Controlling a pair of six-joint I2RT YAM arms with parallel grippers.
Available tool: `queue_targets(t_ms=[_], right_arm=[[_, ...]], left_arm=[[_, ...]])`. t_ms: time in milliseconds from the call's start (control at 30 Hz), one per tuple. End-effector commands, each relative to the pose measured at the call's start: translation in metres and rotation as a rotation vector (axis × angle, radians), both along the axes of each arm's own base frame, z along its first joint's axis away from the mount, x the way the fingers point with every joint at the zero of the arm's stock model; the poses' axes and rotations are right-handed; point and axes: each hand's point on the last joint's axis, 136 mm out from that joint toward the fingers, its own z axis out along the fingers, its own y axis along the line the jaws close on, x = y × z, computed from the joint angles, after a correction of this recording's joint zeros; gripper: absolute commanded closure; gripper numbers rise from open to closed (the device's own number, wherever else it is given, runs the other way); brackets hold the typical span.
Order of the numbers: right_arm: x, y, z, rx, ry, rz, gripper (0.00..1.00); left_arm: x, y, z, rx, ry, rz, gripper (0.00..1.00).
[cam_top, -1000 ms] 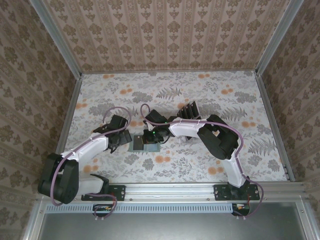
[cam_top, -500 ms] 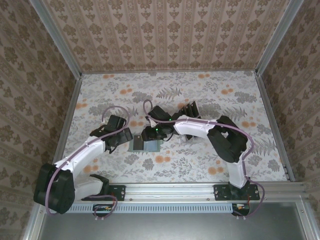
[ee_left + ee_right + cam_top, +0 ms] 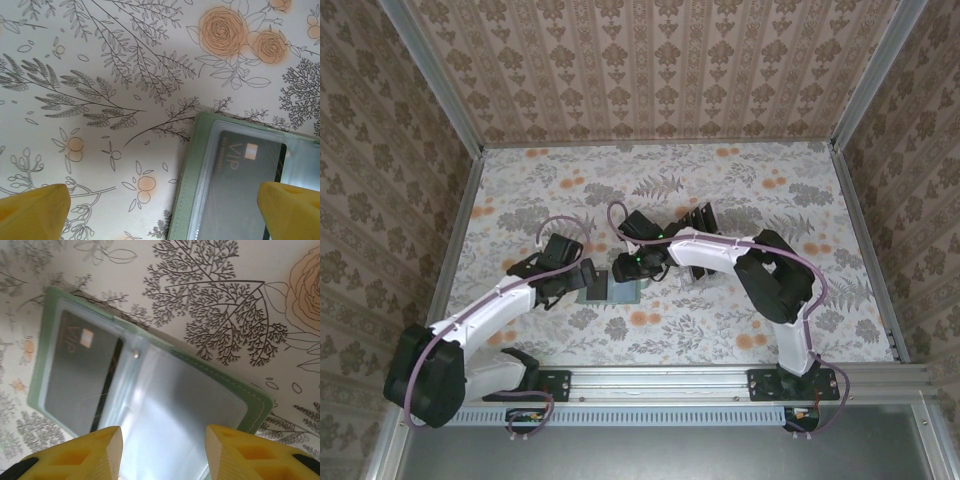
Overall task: Put the credit cards into the card holder
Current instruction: Insert the credit card into the card slot.
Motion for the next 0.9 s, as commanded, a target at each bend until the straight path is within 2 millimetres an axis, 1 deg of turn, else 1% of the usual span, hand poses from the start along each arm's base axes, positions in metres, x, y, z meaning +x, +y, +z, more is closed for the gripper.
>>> queue_targets(t_ms=[0,67,200,400,533,600,733,867], right_arm=[[0.005,-0.012,-0.017,-0.070,0.014,-0.002,0.51],[0.005,-0.013,-0.023,-0.076,0.025,-0.004,0.50],[0.003,-0.014,-0.031,-0.065,0.047,-0.012,0.44],[0.001,-0.007,-0.032,0.054,0.113,-0.059,0.43],[0.002,0.002,-0.028,0.159,0.162,-0.097,0.43],[0.002,0.005,-0.026,0.182,0.171,-0.104,0.43],[0.002,0.009,-0.019,0.217,0.174,-0.109,0.43],[0.003,0.006,-0.009,0.213,0.150,-0.110,0.44]], left_arm=[[-0.002,-0.006,-0.005,-0.012,0.008,-0.005,0.00],[-0.002,-0.008,-0.007,-0.011,0.012,-0.011,0.00],[-0.003,-0.013,-0.009,-0.007,0.014,-0.023,0.00],[-0.005,-0.022,-0.009,-0.009,-0.001,-0.044,0.01],[-0.008,-0.027,-0.011,-0.011,-0.006,-0.056,0.00],[-0.011,-0.029,-0.012,-0.012,-0.007,-0.061,0.01],[-0.014,-0.033,-0.015,-0.017,-0.011,-0.073,0.01],[-0.016,-0.033,-0.017,-0.020,-0.014,-0.076,0.00]])
